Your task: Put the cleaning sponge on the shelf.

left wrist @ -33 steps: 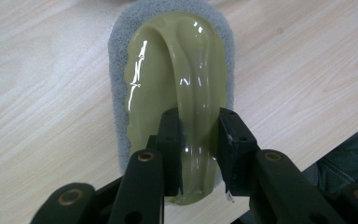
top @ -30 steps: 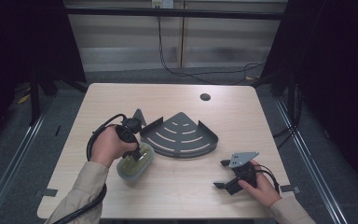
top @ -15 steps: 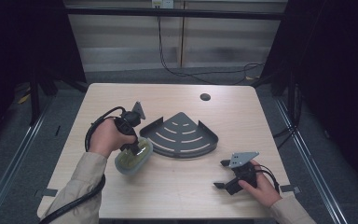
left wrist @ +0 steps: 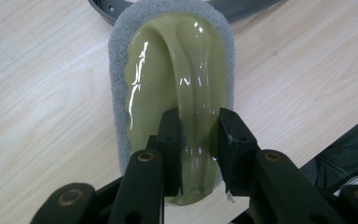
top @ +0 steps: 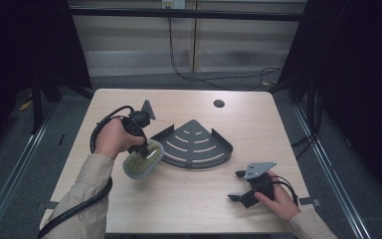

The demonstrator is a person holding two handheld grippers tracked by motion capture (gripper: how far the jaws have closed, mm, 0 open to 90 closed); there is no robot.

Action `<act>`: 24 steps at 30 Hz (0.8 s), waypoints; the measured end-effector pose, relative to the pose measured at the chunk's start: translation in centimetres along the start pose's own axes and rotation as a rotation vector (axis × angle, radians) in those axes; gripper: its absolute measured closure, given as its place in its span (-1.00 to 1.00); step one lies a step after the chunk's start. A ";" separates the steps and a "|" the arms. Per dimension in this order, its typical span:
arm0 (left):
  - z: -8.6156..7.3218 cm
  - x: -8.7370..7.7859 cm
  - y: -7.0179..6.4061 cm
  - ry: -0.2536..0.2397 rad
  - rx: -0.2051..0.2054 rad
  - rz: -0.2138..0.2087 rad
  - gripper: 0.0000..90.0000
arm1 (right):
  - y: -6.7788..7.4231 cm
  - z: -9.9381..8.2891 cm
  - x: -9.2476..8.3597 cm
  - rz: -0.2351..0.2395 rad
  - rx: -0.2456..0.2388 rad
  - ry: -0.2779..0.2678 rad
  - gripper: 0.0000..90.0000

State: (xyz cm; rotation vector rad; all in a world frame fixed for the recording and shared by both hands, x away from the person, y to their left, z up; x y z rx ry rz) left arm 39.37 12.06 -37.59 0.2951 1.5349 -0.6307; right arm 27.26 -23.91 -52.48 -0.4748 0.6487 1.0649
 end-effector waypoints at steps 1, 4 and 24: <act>0.2 -0.1 0.0 0.002 0.006 0.000 0.60 | 0.0 0.0 0.0 -0.001 -0.001 0.000 -0.77; 0.6 -0.2 -0.1 0.000 0.012 -0.004 0.60 | 0.0 0.0 0.0 -0.001 0.000 0.000 -0.77; 3.1 -1.1 -0.3 -0.023 0.071 0.009 0.60 | 0.0 0.0 0.0 0.000 0.000 0.000 -0.77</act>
Point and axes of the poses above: each handheld gripper's, and its own axes: x roughly forward along the jaws, z roughly out of its top, y roughly to its left, the point moved 2 cm from there along x, roughly forward along the jaws, and after that the axes turned 7 degrees about -x, right-handed, at the moved point
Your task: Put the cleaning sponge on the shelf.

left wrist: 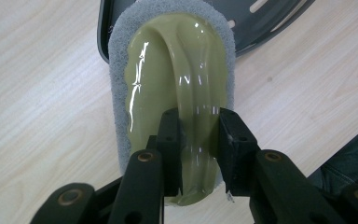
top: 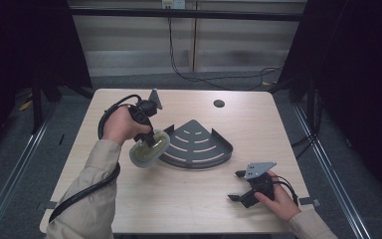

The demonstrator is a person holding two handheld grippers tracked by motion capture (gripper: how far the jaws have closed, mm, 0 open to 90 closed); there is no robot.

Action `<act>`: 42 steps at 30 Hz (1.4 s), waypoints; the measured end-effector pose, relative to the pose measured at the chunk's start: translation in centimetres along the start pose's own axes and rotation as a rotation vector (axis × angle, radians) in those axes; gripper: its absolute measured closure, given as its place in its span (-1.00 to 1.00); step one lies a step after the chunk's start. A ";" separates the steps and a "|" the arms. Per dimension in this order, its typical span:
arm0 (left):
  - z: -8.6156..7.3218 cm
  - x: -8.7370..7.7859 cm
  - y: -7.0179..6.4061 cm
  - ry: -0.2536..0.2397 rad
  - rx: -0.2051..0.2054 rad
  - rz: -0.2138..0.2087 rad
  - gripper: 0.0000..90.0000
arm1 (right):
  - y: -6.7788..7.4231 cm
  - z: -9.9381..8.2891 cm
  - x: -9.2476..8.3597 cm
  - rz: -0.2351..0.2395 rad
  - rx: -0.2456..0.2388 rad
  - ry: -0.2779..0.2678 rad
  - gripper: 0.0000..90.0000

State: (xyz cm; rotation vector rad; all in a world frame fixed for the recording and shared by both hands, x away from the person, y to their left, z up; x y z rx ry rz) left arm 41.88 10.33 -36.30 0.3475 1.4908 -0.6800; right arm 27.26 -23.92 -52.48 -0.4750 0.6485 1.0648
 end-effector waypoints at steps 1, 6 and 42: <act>0.2 0.0 0.0 0.001 0.005 0.002 0.60 | 0.0 0.0 0.0 0.000 0.000 0.000 -0.77; 0.9 -0.2 0.0 0.008 0.010 0.011 0.60 | 0.0 0.0 0.0 -0.001 0.000 0.000 -0.77; 5.7 1.1 -0.9 -0.015 0.093 0.029 0.60 | 0.0 0.0 0.0 -0.003 -0.001 0.002 -0.77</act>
Point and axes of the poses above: each handheld gripper's, and its own axes: x roughly forward along the jaws, z roughly out of its top, y roughly to its left, the point moved 2 cm from there along x, roughly forward along the jaws, and after that the axes turned 7 degrees about -x, right-handed, at the moved point
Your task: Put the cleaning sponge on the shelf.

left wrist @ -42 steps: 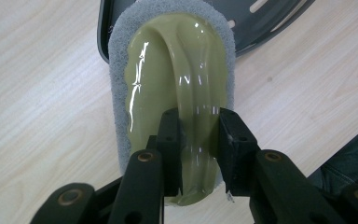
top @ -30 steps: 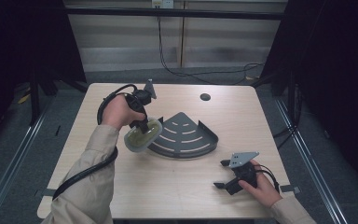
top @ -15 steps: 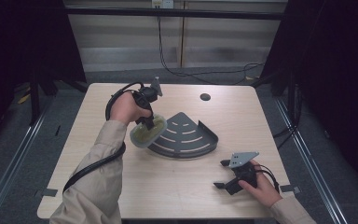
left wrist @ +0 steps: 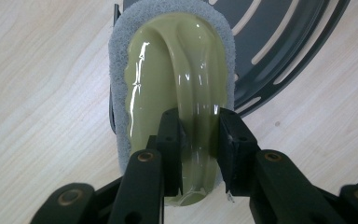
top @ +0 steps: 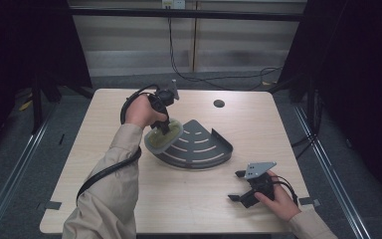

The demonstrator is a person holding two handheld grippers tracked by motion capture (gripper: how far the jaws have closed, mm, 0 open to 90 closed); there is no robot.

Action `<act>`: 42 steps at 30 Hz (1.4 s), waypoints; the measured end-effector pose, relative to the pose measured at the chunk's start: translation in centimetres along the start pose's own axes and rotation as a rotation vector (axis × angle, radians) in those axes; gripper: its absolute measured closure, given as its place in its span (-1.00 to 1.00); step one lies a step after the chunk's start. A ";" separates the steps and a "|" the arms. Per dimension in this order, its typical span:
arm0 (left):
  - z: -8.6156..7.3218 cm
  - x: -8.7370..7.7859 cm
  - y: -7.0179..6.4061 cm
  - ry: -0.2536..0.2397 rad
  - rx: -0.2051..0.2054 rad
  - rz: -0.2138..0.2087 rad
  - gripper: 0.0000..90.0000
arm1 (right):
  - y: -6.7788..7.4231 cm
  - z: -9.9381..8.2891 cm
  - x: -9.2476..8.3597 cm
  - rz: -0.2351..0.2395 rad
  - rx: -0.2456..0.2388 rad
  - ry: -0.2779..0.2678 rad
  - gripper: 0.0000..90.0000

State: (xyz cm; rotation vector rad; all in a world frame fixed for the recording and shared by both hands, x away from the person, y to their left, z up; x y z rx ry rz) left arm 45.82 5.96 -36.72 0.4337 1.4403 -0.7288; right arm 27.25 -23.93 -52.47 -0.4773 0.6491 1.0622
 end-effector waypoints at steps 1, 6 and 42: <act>0.1 0.1 0.0 0.001 0.001 -0.001 0.60 | 0.0 0.0 0.0 0.001 0.001 0.000 -0.77; 0.4 0.3 0.2 -0.007 0.004 -0.002 0.60 | 0.0 0.0 0.0 0.001 0.001 0.000 -0.77; 2.5 3.5 0.4 -0.006 0.018 -0.017 0.60 | 0.0 0.0 0.0 -0.001 -0.003 -0.003 -0.77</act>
Point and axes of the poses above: each handheld gripper's, and its own axes: x roughly forward along the jaws, z roughly out of its top, y roughly to its left, the point moved 2 cm from there along x, roughly forward along the jaws, and after that the axes turned 7 degrees about -x, right-handed, at the moved point
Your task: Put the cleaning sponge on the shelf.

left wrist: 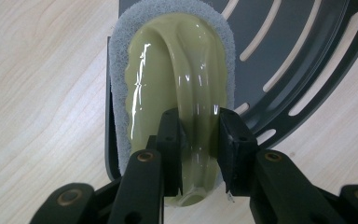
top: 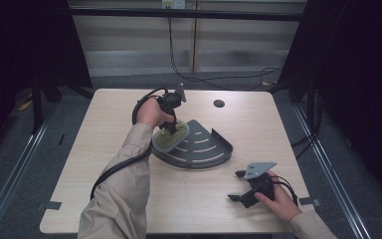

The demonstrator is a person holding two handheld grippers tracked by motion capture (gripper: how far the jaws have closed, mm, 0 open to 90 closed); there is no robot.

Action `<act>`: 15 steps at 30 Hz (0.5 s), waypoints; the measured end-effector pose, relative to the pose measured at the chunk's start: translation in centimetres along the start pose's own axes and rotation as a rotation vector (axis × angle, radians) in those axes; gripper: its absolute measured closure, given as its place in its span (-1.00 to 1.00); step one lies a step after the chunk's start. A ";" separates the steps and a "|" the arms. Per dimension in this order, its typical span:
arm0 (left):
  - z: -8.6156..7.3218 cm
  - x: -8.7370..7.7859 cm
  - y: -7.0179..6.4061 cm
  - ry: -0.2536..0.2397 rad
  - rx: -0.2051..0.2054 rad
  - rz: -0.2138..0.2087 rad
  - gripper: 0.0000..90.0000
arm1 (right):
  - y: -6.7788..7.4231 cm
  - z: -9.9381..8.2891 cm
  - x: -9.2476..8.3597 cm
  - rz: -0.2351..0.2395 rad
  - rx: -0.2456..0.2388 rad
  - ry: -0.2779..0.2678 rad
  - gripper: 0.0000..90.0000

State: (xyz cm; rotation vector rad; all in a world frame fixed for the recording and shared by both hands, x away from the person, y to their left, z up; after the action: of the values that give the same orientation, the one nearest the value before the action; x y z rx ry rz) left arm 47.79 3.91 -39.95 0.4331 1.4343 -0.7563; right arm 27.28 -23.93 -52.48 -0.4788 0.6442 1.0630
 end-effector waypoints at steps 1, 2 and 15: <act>0.0 0.1 0.0 0.002 -0.001 0.001 0.60 | 0.0 0.0 0.0 0.000 0.000 0.000 -0.77; 0.1 0.3 0.0 0.004 -0.002 0.002 0.60 | 0.0 0.0 0.0 0.000 0.000 0.000 -0.77; 0.4 2.2 0.2 0.018 -0.005 -0.002 0.60 | 0.0 0.0 0.0 0.000 -0.001 0.000 -0.77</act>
State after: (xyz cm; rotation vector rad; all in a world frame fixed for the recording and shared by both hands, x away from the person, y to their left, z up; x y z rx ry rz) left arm 48.13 3.33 -42.07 0.4361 1.4536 -0.7523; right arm 27.29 -23.93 -52.48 -0.4795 0.6433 1.0631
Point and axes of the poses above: each handheld gripper's, and its own axes: x roughly forward along the jaws, z roughly out of its top, y roughly to its left, the point moved 2 cm from there along x, roughly forward along the jaws, and after that the axes turned 7 degrees about -x, right-handed, at the moved point
